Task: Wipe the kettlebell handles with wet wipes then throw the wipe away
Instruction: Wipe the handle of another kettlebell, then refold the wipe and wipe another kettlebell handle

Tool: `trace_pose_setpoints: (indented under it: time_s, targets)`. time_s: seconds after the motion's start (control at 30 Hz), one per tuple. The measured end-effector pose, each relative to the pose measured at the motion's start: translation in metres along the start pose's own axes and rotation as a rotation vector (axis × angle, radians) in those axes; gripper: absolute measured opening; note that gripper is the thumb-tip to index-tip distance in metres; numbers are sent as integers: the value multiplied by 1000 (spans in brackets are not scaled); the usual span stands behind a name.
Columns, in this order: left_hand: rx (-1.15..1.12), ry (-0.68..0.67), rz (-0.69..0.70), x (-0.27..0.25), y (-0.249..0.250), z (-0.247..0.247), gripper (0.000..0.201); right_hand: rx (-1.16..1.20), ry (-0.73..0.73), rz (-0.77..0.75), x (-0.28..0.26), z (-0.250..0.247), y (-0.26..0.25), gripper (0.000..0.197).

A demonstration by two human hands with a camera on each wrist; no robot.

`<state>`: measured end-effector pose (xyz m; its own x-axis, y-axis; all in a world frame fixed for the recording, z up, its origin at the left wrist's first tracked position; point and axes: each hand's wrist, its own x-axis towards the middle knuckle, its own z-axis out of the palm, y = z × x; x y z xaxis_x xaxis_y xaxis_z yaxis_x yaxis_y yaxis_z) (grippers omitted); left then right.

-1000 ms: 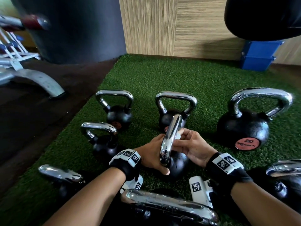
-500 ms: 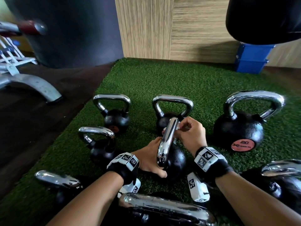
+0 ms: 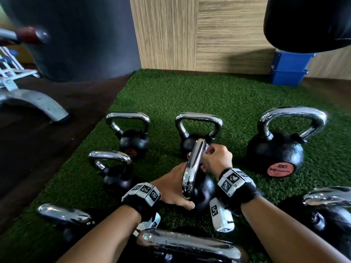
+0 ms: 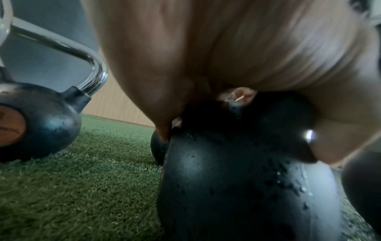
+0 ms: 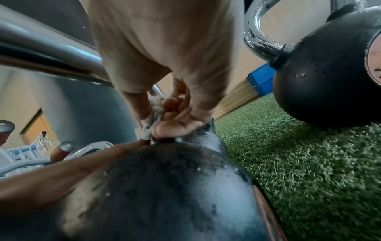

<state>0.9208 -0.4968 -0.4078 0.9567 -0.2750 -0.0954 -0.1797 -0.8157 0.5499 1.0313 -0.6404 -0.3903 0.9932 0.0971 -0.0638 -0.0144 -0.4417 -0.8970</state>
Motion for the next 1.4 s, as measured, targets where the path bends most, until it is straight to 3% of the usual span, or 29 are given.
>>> trace_pose_setpoints:
  time_s: [0.13, 0.27, 0.33, 0.47, 0.57, 0.7, 0.8, 0.97, 1.23, 1.4]
  targets:
    - [-15, -12, 7, -1, 6, -6, 101, -97, -78, 38, 0, 2, -3, 32]
    - [-49, -77, -23, -12, 17, -28, 105, -263, -124, -70, 0, -12, -6, 25]
    - [-39, -1, -44, -20, 26, -40, 102, -354, -127, -213, 2, -27, -10, 28]
    - [92, 177, -26, -29, 47, -51, 73, -600, -332, -618, 6, -54, -33, 66]
    - [133, 214, -96, -30, 59, -51, 49, -748, -380, -726, 2, -60, -50, 49]
    - [282, 79, -185, -25, 64, -68, 58, -800, -371, -668, -12, -68, -58, 19]
    - [408, -25, -168, -17, 61, -91, 71, -886, -323, -597, -20, -78, -59, 6]
    - [507, -98, -97, -1, 59, -111, 72, -1002, -261, -474, -39, -90, -52, 15]
    - [381, 120, -29, -20, 39, -106, 82, -1167, -198, -337, -67, -83, -62, 27]
    - [217, 279, -61, -39, 29, -89, 63, -1225, -154, -232, -86, -74, -79, 24]
